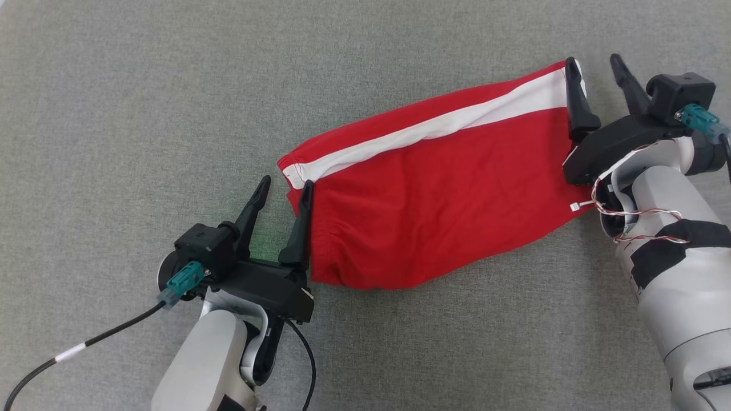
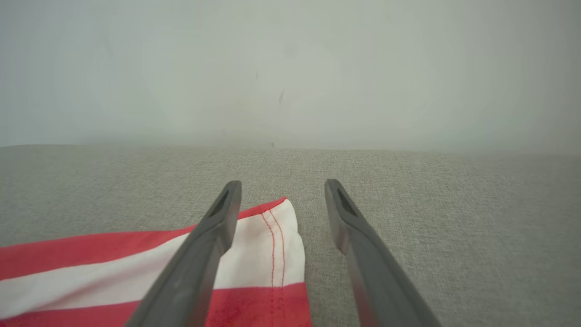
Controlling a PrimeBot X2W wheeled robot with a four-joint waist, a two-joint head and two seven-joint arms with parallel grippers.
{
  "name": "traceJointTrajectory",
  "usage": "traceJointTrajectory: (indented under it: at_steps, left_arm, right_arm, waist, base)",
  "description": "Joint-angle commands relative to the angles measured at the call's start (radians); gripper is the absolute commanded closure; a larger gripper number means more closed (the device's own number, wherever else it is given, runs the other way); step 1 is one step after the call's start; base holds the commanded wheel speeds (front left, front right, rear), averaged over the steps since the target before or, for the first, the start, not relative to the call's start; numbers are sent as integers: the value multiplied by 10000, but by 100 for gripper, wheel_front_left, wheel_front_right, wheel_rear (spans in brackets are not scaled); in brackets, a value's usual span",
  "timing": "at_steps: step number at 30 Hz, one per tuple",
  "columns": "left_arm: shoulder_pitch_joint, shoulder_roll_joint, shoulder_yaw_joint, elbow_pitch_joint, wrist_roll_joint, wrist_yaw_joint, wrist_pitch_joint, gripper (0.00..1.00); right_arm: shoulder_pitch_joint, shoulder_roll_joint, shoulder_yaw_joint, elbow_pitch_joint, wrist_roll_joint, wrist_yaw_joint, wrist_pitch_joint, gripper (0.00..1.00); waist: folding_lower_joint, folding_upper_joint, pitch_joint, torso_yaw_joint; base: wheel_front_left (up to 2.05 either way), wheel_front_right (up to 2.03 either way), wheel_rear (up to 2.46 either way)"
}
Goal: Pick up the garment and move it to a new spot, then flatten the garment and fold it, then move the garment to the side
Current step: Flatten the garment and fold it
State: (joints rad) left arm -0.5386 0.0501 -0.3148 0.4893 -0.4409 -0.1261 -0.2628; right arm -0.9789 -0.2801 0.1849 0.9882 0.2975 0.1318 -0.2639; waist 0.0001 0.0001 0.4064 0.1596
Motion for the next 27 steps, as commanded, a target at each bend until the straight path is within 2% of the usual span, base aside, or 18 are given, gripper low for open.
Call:
traceJointTrajectory:
  at_steps: [1, 5, 10, 18, 27]
  left_arm:
    - [128, 5, 160, -95, 155, 63, -24, 0]
    - [458, 8, 557, -264, 452, 188, -24, 0]
    - [962, 3, 924, -370, 705, 140, -24, 0]
    - [1853, 6, 1553, -408, 1188, 34, -24, 0]
    - [2108, 6, 1544, -480, 1197, -14, -24, 0]
  right_arm:
    - [120, 50, -114, -145, 16, -29, 3, 0]
    - [607, 158, -255, -525, 437, -29, 3, 0]
    - [1409, 184, -179, -799, 849, -29, 5, 0]
    - [2618, 302, 635, -180, 2035, -29, 200, 0]
    - [2540, 297, 1222, 692, 2811, -31, 815, 0]
  waist:
    - [-1, -1, -118, -49]
    - [-1, -1, -345, -124]
    - [-1, -1, -674, -239]
    - [-1, -1, -1147, -465]
    - [-1, -1, -1191, -357]
  base:
    - [0, 0, 0]
    - [0, 0, 0]
    - [0, 0, 0]
    - [0, 0, 0]
    - [0, 0, 0]
